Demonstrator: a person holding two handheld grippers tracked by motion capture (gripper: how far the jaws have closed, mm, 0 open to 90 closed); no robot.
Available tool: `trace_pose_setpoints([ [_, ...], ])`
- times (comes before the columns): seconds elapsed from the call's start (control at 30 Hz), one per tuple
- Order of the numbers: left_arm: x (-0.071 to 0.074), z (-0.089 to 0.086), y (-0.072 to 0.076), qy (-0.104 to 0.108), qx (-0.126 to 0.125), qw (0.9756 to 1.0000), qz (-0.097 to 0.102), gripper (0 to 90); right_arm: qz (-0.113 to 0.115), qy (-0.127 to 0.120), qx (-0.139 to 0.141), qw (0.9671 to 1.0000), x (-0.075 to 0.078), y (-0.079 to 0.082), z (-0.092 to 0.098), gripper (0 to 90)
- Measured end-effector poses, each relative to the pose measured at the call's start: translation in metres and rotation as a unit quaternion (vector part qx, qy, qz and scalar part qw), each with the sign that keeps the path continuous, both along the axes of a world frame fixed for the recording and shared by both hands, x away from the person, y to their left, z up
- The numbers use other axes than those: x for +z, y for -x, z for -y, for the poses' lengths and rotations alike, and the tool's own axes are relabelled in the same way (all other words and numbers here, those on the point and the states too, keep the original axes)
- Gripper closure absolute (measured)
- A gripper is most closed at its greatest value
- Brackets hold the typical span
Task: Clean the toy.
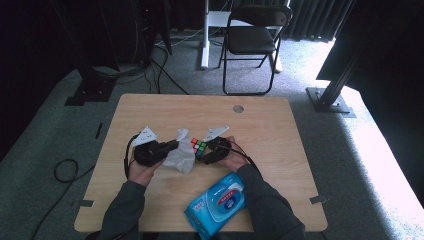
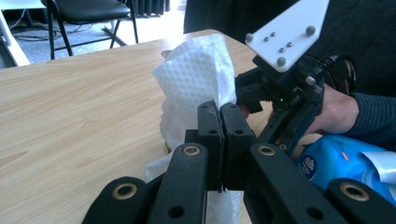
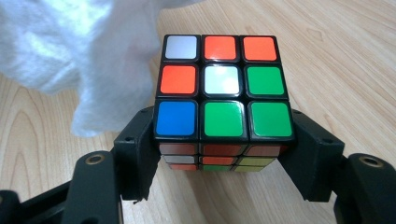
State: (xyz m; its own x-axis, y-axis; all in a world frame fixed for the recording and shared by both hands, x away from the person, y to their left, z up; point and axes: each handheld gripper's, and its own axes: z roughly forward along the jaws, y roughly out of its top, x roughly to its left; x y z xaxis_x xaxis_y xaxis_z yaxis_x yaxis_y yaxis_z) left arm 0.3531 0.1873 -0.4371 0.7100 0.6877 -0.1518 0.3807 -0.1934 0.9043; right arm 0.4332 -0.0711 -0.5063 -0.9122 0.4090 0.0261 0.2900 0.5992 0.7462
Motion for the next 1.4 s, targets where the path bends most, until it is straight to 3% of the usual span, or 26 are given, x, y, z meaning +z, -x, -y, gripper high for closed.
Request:
trace_pose_setpoints([
  [0.2,0.003,0.002,-0.004,0.002,-0.001,1.0,0.002,88.8,0.001,-0.012,-0.003,0.9999,0.005,0.003,0.001,34.4],
  [0.43,0.008,0.006,-0.009,0.003,-0.002,1.0,0.008,88.8,-0.001,-0.003,-0.004,1.0,-0.002,0.005,-0.001,34.4],
  [0.7,0.01,0.011,-0.018,0.001,0.004,0.9999,0.012,88.8,-0.002,-0.012,-0.007,0.9999,-0.002,0.005,0.0,34.3],
  [0.87,0.009,0.018,-0.026,-0.013,0.017,0.9996,0.018,88.8,-0.002,-0.011,-0.008,0.9999,-0.003,0.005,0.0,34.4],
  [1.13,0.018,0.018,-0.035,-0.001,0.047,0.9983,0.034,88.8,-0.002,-0.008,-0.006,0.9999,-0.004,0.006,-0.001,34.3],
  [1.23,0.014,0.022,-0.037,-0.009,0.04,0.9988,0.027,88.7,-0.002,-0.01,-0.007,0.9999,-0.003,0.006,0.0,34.3],
  [1.4,-0.005,0.038,-0.037,-0.037,0.022,0.9991,0.006,88.4,-0.001,-0.011,-0.008,0.9999,-0.003,0.005,0.0,34.3],
])
